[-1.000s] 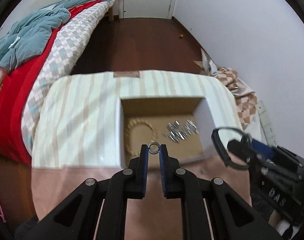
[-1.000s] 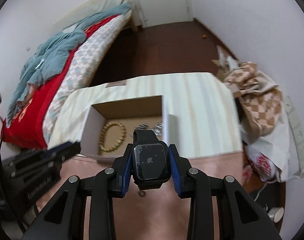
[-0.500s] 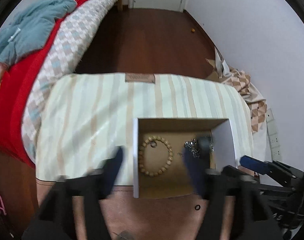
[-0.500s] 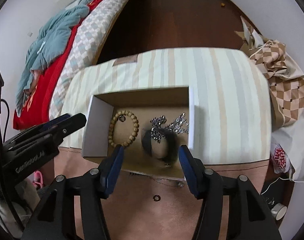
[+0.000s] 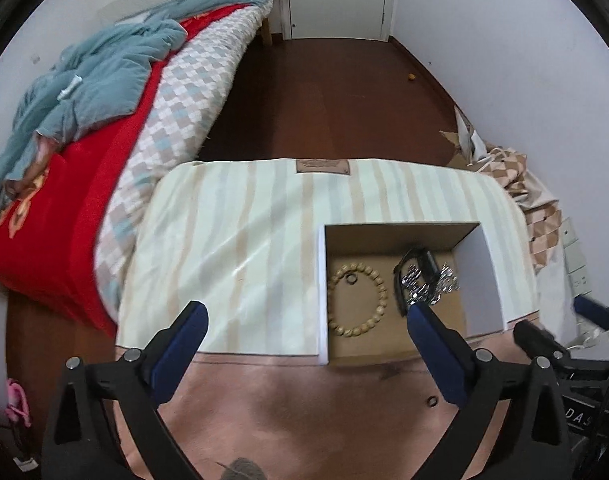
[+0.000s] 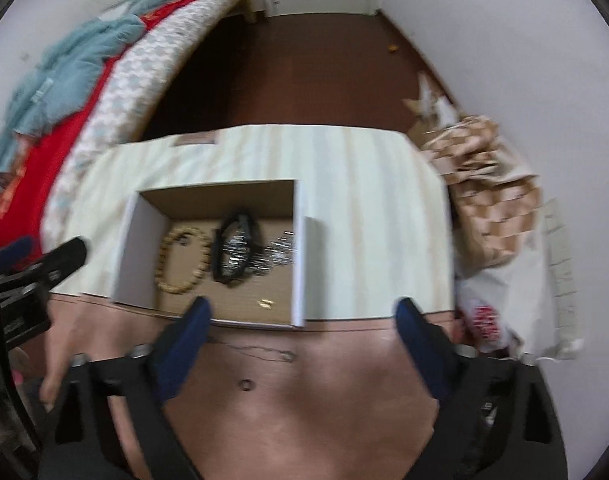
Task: Organize jewelry
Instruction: 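Withdraw both open tools from the box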
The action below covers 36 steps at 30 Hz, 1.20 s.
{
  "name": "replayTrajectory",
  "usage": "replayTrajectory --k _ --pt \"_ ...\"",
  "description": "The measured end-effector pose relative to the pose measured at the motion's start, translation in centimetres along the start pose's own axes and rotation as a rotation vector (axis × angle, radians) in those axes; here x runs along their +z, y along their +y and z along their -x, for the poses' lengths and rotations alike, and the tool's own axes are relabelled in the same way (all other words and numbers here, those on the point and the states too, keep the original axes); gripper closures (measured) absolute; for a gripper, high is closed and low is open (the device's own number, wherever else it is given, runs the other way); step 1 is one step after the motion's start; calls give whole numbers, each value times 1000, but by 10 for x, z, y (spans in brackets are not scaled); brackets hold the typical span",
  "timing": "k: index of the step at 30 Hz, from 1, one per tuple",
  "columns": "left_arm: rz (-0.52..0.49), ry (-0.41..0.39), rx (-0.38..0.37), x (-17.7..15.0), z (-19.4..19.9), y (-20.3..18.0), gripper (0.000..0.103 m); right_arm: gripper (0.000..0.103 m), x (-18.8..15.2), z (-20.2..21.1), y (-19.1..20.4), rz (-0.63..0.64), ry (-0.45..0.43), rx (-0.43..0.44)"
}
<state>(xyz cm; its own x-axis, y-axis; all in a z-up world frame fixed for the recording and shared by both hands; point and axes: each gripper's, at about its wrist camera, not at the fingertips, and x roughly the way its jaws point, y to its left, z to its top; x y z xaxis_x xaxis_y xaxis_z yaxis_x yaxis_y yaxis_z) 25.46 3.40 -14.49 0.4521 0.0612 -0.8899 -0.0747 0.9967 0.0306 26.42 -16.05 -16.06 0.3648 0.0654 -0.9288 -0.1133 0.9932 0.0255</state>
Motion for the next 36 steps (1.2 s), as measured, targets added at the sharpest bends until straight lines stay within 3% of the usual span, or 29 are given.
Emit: replayTrajectory --k 7,18,26,31,36 --pt "1 -18 45 -19 20 2 1 2 -14 15 -1 -28 -43 -69" --pt "12 -130 67 -36 86 10 1 2 -35 81 14 -17 -144 -71" --pt "33 -178 42 -51 127 15 1 2 -51 130 20 -14 -221 -64" --pt "51 -172 38 -63 127 17 1 0 -62 140 21 -21 -236 -17" --pt "45 -128 107 -83 87 14 1 0 -81 93 12 -36 -149 25"
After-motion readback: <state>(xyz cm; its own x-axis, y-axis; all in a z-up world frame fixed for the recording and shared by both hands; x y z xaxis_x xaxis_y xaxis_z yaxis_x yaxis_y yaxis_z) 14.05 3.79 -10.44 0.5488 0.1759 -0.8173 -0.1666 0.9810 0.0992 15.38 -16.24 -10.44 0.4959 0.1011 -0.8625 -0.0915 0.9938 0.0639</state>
